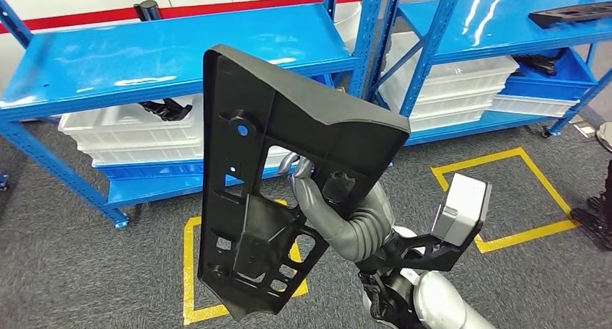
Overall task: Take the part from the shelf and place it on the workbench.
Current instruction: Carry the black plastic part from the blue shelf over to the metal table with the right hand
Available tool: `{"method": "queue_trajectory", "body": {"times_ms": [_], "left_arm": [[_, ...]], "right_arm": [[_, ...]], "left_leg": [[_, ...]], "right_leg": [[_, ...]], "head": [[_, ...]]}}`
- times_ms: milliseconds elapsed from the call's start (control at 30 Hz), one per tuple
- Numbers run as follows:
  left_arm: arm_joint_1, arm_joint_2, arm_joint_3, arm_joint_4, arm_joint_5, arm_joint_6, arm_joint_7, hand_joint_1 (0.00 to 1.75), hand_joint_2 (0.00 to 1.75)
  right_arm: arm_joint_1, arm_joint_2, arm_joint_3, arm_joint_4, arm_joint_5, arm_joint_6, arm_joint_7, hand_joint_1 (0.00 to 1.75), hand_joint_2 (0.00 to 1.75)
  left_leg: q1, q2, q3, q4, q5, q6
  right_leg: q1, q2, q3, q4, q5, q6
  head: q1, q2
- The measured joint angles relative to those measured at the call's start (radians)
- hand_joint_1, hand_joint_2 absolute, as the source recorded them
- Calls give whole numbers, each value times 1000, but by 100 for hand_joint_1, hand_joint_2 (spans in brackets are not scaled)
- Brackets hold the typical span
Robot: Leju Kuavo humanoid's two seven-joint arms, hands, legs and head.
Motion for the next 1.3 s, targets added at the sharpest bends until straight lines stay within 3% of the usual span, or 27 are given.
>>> {"method": "queue_trajectory", "body": {"times_ms": [33,67,100,167,233,333,400,467,500,533,567,600,633,700,767,833,900,933,1000,1067,1100,1133,1233,1300], "left_arm": [[2,0,0,0,2,2,-2,0,175],[3,1,0,0,3,3,-4,0,175],[2,1,0,0,5,5,-8,0,175],[1,0,0,0,8,8,-16,0,175],[0,0,0,0,10,11,-24,0,175],[1,0,0,0,5,11,-30,0,175],[0,-1,0,0,-2,7,-20,0,175],[3,-2,-1,0,-10,0,5,0,175],[3,-2,-2,0,-13,-3,19,0,175],[2,-2,-2,0,-16,-5,33,0,175],[2,-2,-2,1,-18,-5,45,0,175],[2,-1,-3,1,-21,-6,56,0,175],[3,0,-5,1,-22,-6,65,0,175],[5,1,-8,1,-23,-4,71,0,175],[3,1,-11,1,-22,5,60,0,175],[2,1,-12,1,-18,17,38,0,175],[-3,1,-12,1,-15,24,20,0,175],[-7,1,-12,1,-14,26,14,0,175],[-14,2,-12,1,-15,28,6,0,175],[-18,3,-13,1,-15,28,4,0,175],[-20,3,-13,1,-15,27,4,0,175],[-22,3,-14,1,-15,26,4,0,175],[-29,3,-16,1,-17,20,15,0,175],[-30,3,-17,1,-20,15,28,0,175]], "right_arm": [[2,-1,0,1,-2,1,0,175,175],[4,-3,0,3,-4,2,0,175,175],[6,-4,0,3,-6,2,0,175,175],[7,-7,0,4,-10,3,0,175,175],[10,-10,-1,3,-13,3,-2,175,175],[28,-16,-2,2,-16,-2,-6,175,175],[41,-21,-5,-2,-12,-12,-8,175,175],[54,-25,-9,-7,-7,-22,-10,175,175],[63,-26,-11,-7,-7,-26,-10,175,175],[71,-29,-12,-8,-6,-30,-11,175,175],[78,-31,-15,-9,-6,-33,-11,175,175],[86,-34,-18,-11,-5,-37,-11,175,175],[91,-37,-24,-16,-3,-40,-11,175,175],[99,-42,-35,-26,2,-46,-11,175,175],[102,-45,-44,-32,4,-49,-11,175,175],[109,-48,-54,-36,4,-50,-11,175,175],[113,-52,-62,-38,4,-50,-11,175,175],[112,-53,-65,-38,4,-50,-11,175,175],[112,-54,-70,-38,3,-49,-12,175,175],[114,-54,-74,-37,3,-47,-13,175,175],[115,-54,-75,-37,3,-47,-13,175,175],[115,-54,-75,-37,3,-46,-13,175,175],[114,-54,-78,-37,2,-45,-15,175,175],[115,-54,-81,-37,2,-45,-17,175,175]], "left_leg": [[-2,13,0,0,0,1],[-3,25,-1,0,0,1],[-4,36,0,1,0,1],[-8,55,2,3,-2,-2],[-15,71,2,5,-4,-6],[-13,91,-1,11,-8,-17],[-7,59,-24,66,-48,-27],[-3,17,-84,207,-124,-35],[-2,9,-118,284,-155,-38],[-2,5,-141,337,-172,-39],[-2,4,-144,350,-167,-40],[-1,2,-126,317,-142,-40],[1,-5,-90,248,-105,-40],[7,-50,-16,93,-43,-37],[10,-86,11,24,-28,-31],[7,-75,10,20,-27,-22],[6,-55,10,16,-21,-8],[6,-43,9,14,-18,-2],[1,-16,8,14,-16,4],[-1,11,7,14,-16,6],[-2,24,6,14,-16,6],[-2,35,6,14,-16,5],[-7,61,8,16,-18,1],[-12,73,7,17,-20,-7]], "right_leg": [[-1,0,-16,35,-6,0],[-1,-2,-9,26,8,0],[-1,-7,19,-27,38,-1],[3,-45,103,-185,102,-5],[10,-75,146,-275,128,-11],[13,-53,140,-284,135,-27],[9,-35,137,-288,143,-39],[6,-17,133,-288,148,-47],[7,-7,130,-288,150,-48],[7,3,128,-288,152,-49],[7,15,127,-287,153,-48],[7,27,127,-286,155,-47],[6,40,127,-286,156,-45],[7,63,123,-282,158,-38],[7,82,111,-279,163,-27],[4,100,100,-277,169,-15],[3,72,84,-249,151,-7],[3,46,66,-206,124,-4],[3,4,5,-62,50,2],[2,0,-38,42,13,6],[1,-1,-32,39,22,6],[1,-3,-5,-7,46,6],[6,-47,115,-224,122,-2],[12,-60,135,-270,128,-12]], "head": [[0,0],[0,0],[0,0],[0,0],[0,0],[-2,0],[-3,0],[-5,0],[-6,0],[-6,0],[-7,0],[-7,0],[-7,0],[-8,0],[-6,0],[-4,0],[-2,0],[0,0],[3,0],[3,0],[3,0],[3,0],[3,0],[2,0]]}}
